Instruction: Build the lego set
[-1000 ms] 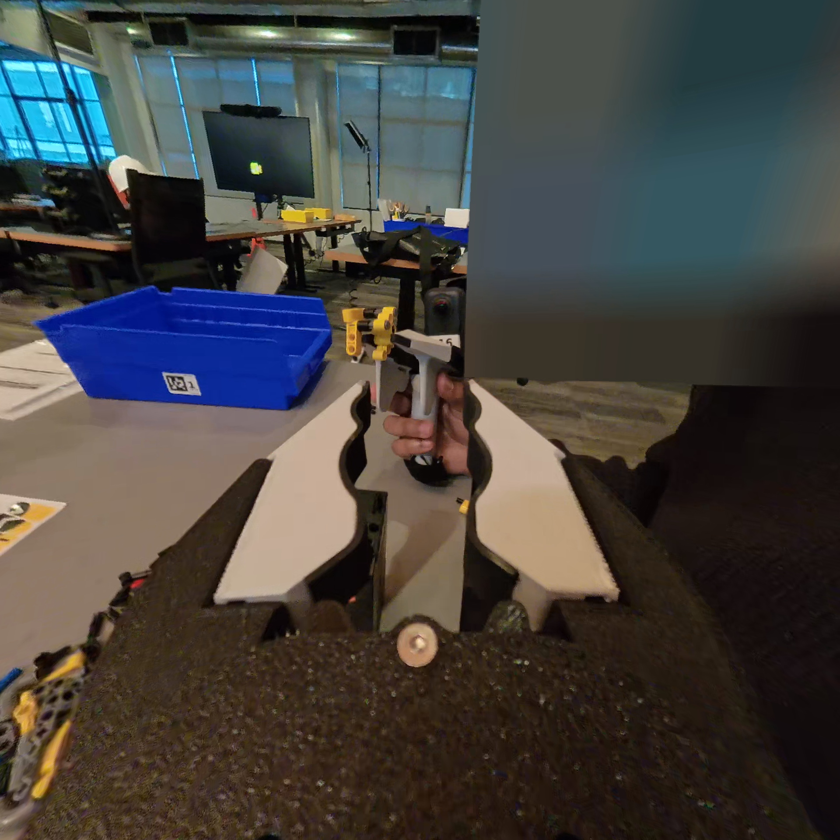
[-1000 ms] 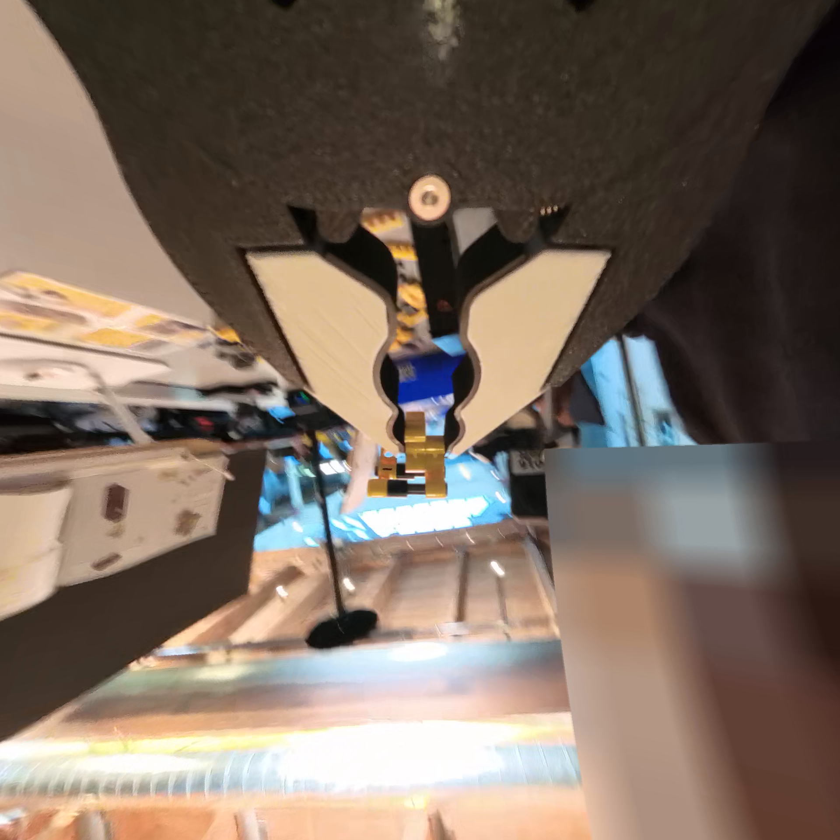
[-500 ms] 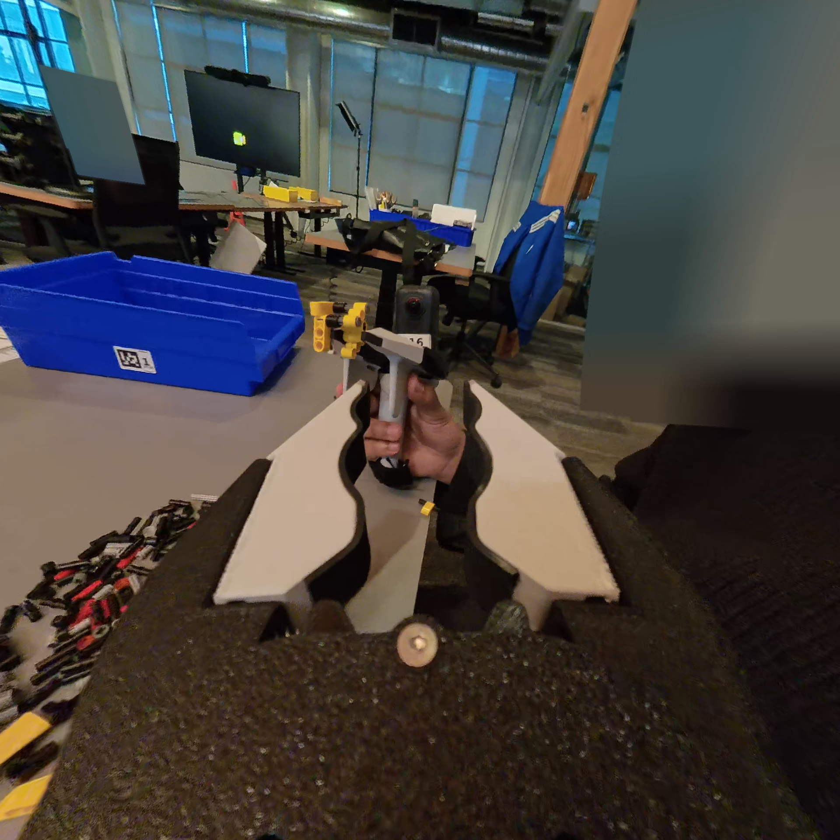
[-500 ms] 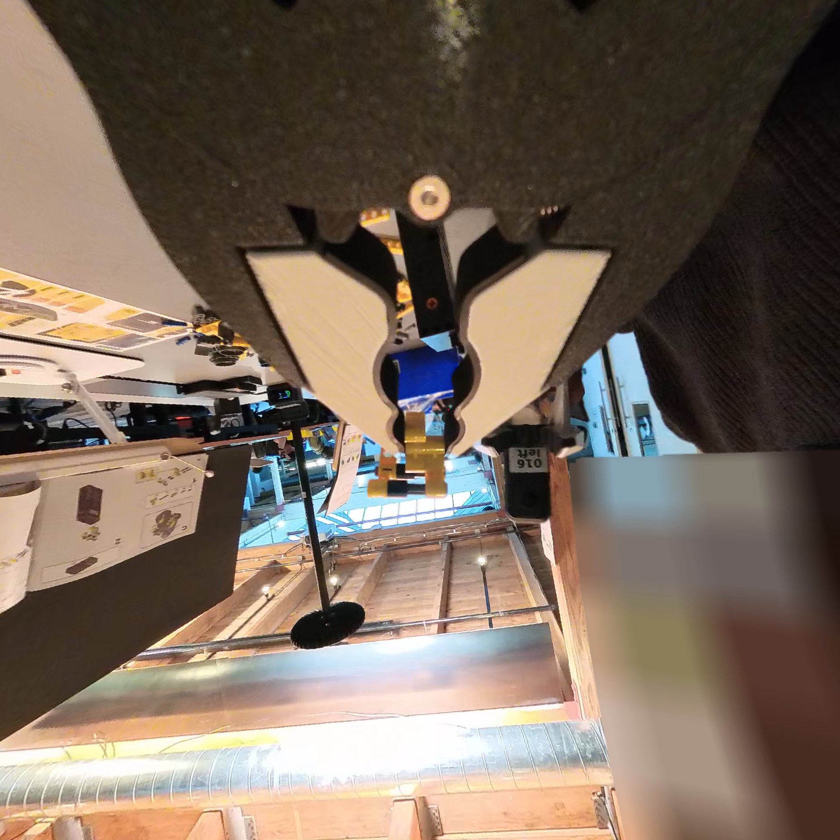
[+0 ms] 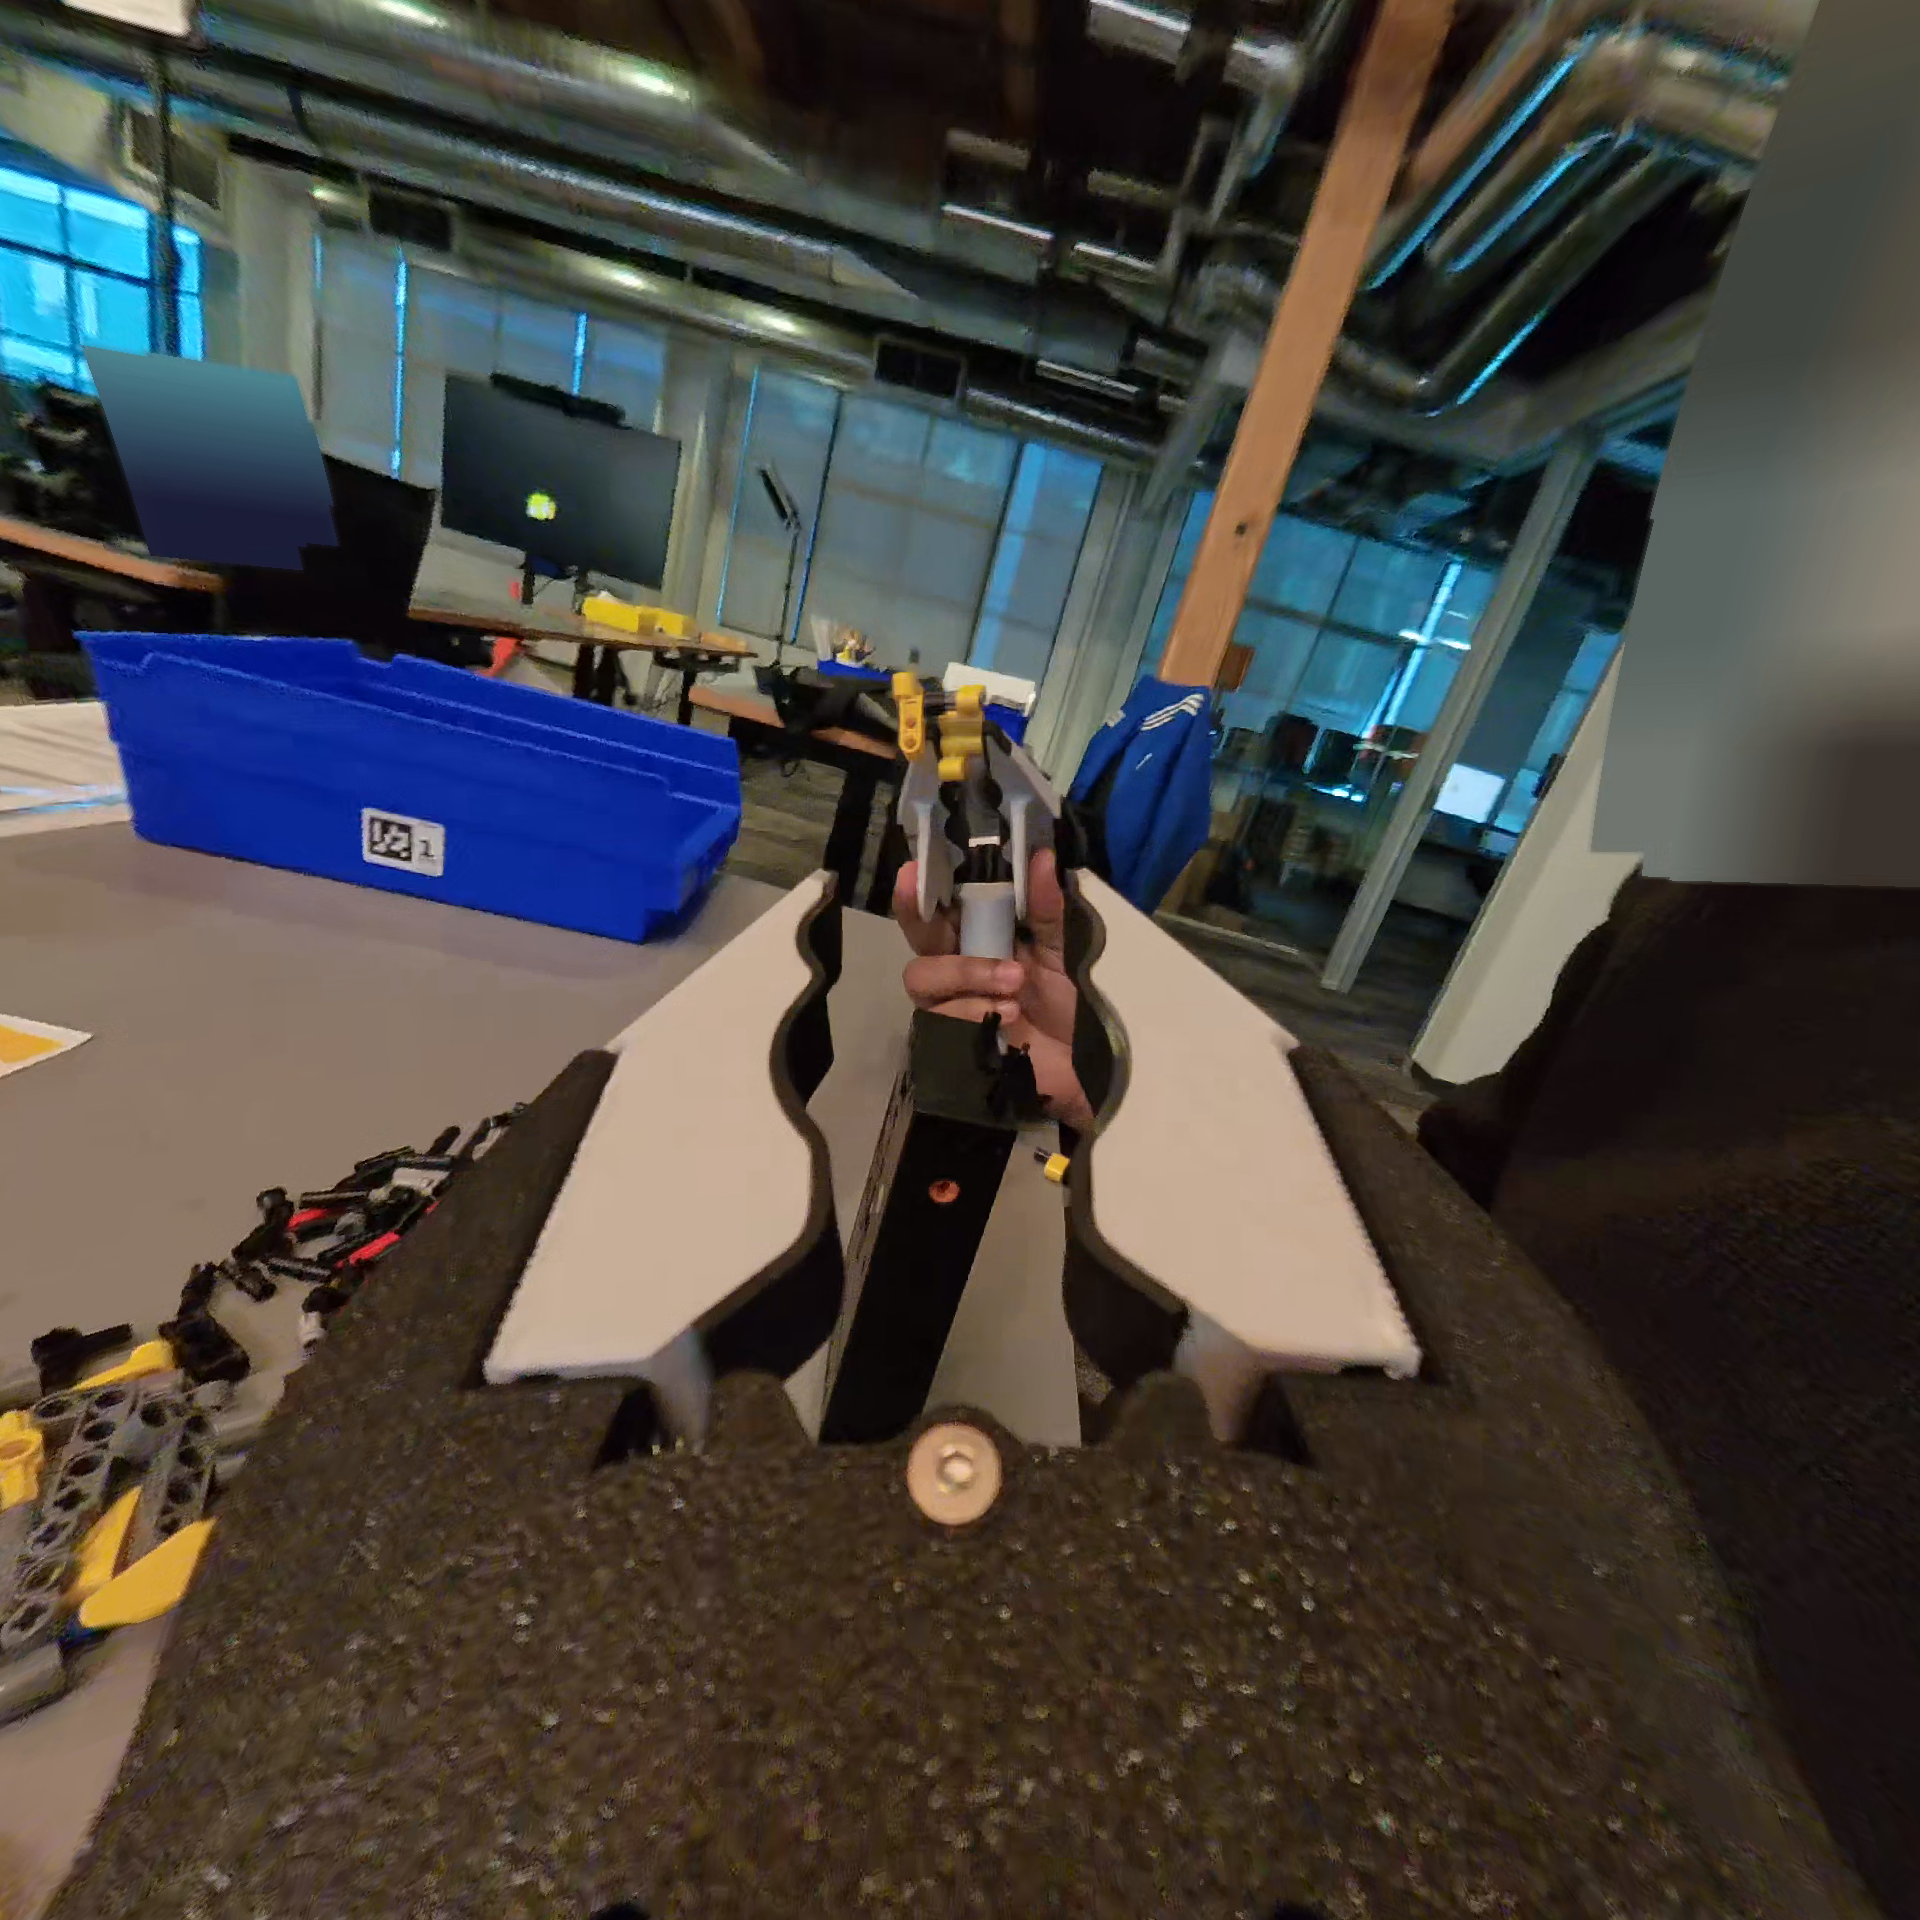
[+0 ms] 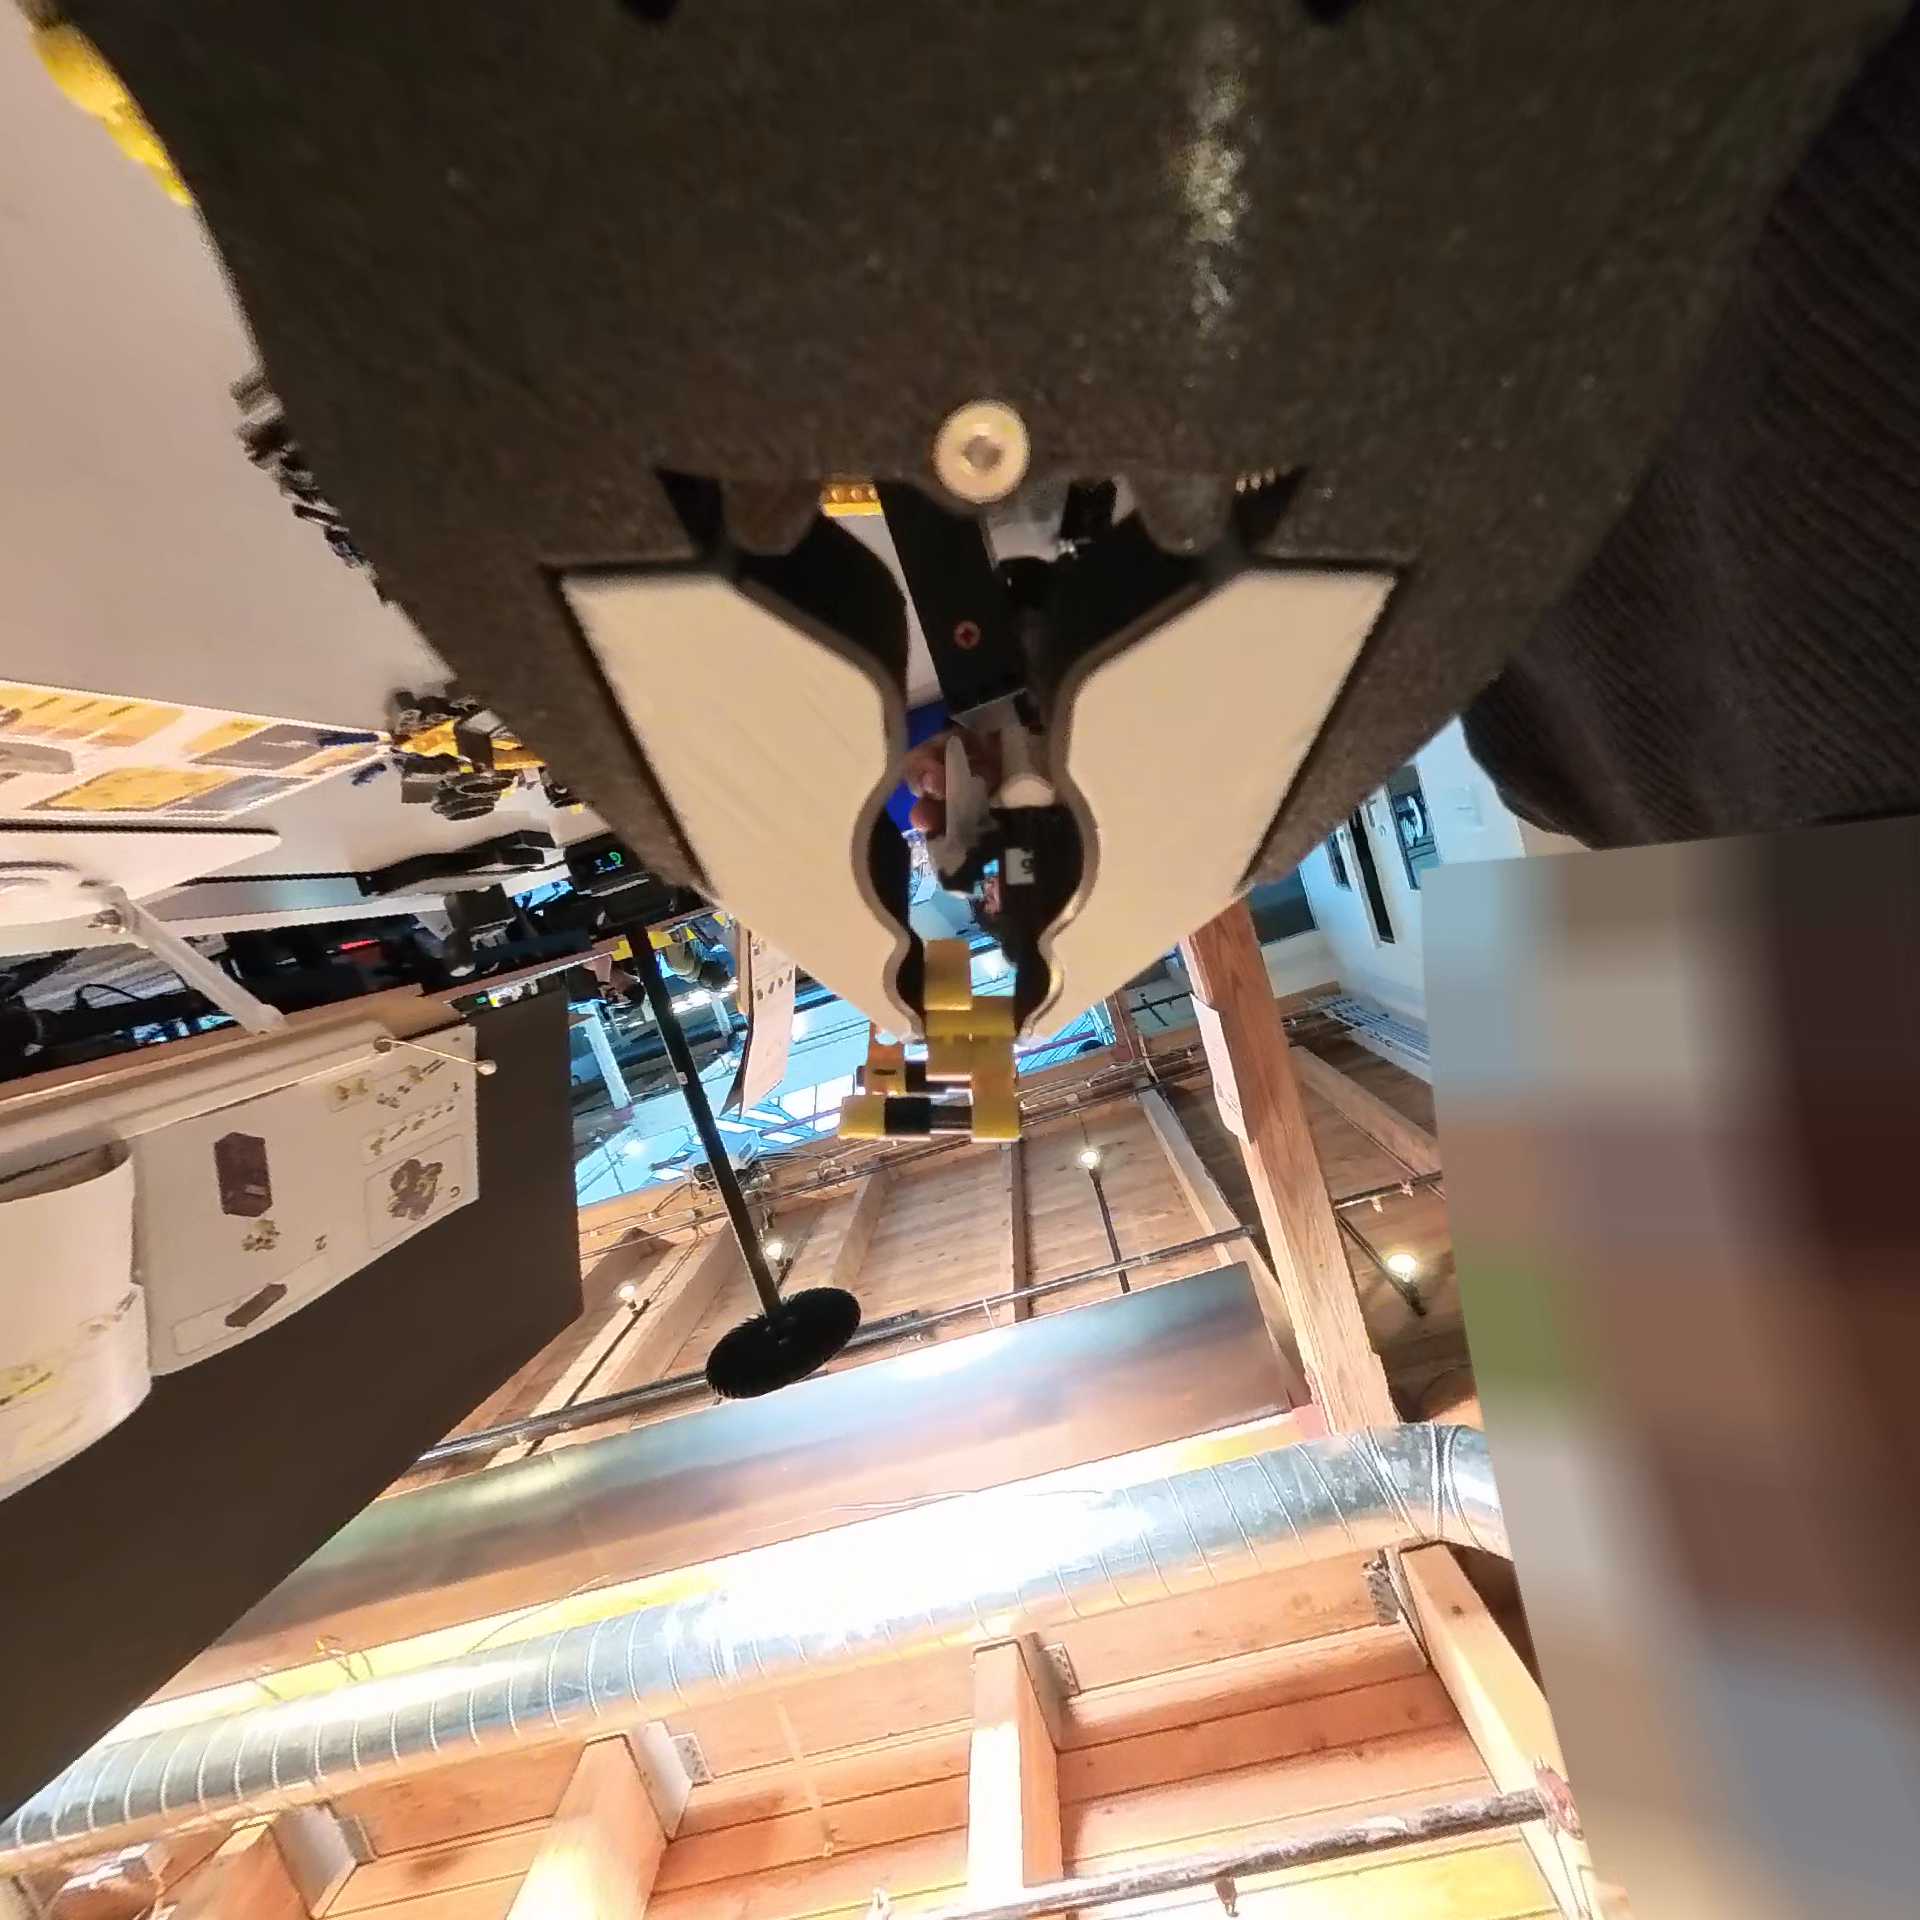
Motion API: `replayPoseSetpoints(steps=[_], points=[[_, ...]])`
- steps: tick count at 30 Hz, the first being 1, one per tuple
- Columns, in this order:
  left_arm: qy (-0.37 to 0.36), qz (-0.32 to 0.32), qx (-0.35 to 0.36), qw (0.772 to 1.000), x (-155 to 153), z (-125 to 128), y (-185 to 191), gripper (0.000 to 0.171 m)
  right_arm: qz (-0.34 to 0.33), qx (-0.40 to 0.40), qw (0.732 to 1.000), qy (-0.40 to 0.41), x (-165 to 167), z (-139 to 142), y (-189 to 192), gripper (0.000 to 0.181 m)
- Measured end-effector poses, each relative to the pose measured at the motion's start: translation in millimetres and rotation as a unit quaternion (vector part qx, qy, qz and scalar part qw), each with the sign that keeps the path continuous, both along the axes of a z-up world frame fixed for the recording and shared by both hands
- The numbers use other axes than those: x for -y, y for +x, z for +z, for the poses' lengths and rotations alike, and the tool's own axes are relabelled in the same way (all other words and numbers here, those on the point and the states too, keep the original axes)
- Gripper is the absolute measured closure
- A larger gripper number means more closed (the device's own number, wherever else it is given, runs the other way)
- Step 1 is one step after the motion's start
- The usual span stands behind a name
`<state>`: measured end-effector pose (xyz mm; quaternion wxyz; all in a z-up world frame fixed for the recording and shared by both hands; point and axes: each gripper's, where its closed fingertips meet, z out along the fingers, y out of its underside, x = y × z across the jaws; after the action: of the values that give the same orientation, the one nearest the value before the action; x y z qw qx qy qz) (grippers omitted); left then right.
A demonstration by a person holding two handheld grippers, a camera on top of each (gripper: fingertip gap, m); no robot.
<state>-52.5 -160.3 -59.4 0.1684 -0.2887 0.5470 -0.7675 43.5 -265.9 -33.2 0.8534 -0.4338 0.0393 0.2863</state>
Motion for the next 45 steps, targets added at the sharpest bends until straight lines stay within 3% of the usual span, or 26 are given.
replayPoseSetpoints(steps=[4, 11, 17, 45], points=[[0.004, -0.049, 0.006, 0.999, 7, -7, -8, 0.129, -0.012, -0.013, 1.0, -0.01, 0, -6, 6, 0.165], [0.049, -0.015, 0.003, 0.999, 7, -22, 1, 0.127, -0.053, -0.043, 0.997, -0.02, 2, -16, 23, 0.166], [0.014, -0.016, -0.019, 1.0, 3, -26, 6, 0.126, -0.061, -0.018, 0.997, -0.054, -9, -23, 17, 0.166], [0.029, 0.016, -0.014, 0.999, -2, -27, 10, 0.126, -0.058, -0.009, 0.996, -0.075, -16, -28, 13, 0.165]])
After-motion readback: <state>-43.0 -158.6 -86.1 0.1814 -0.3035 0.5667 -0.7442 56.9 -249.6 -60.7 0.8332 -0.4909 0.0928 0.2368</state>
